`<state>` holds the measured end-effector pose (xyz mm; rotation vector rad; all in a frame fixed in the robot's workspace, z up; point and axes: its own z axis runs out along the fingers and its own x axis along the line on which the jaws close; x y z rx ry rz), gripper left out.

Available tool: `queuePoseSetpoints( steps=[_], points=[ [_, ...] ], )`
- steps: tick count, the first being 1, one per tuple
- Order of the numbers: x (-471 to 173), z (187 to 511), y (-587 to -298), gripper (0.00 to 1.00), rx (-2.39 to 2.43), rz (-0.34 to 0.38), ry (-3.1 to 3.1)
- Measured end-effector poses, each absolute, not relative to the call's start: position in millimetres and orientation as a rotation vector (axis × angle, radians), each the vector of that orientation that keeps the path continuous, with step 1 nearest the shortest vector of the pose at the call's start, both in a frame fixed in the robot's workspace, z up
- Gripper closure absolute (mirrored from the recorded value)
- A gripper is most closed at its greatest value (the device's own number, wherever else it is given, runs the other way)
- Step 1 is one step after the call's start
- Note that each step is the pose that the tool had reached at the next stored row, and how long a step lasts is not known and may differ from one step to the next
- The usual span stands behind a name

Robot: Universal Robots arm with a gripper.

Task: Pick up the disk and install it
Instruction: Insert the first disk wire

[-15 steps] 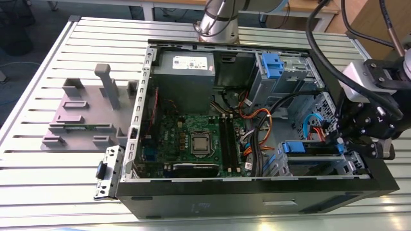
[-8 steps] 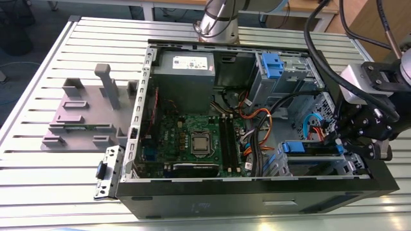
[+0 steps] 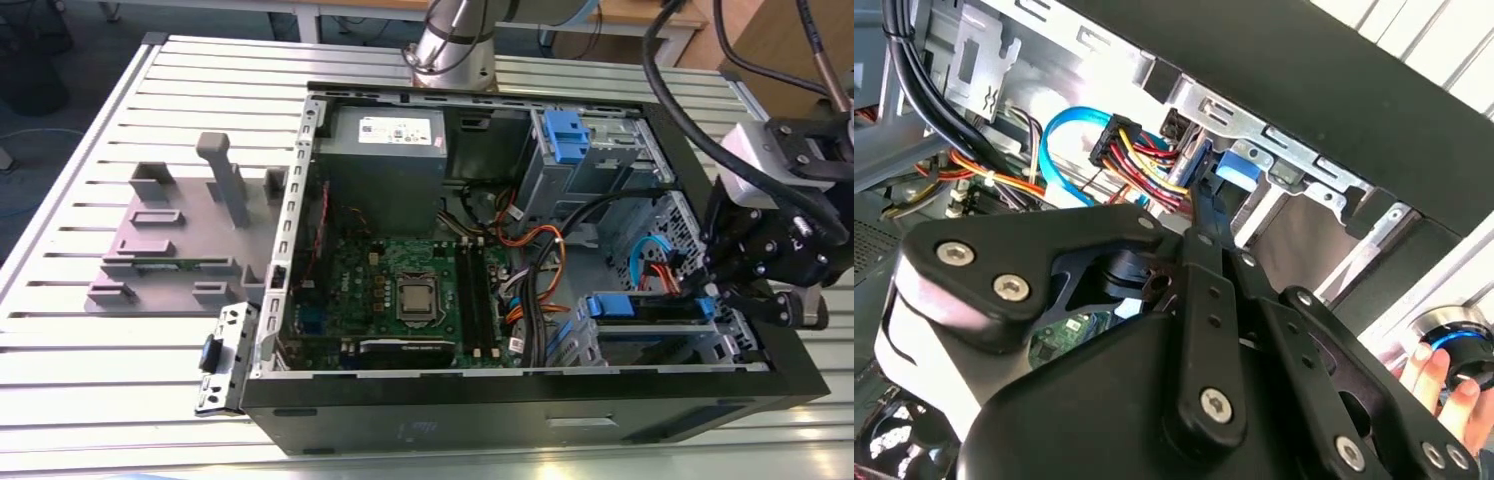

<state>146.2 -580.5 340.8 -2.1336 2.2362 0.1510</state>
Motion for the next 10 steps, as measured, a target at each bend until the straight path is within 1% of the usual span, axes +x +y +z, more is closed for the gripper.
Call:
queuePoseSetpoints(
  steps=[10],
  points=[
    [151,356,-580,0.89,-2.134,0.154,2.237]
  ],
)
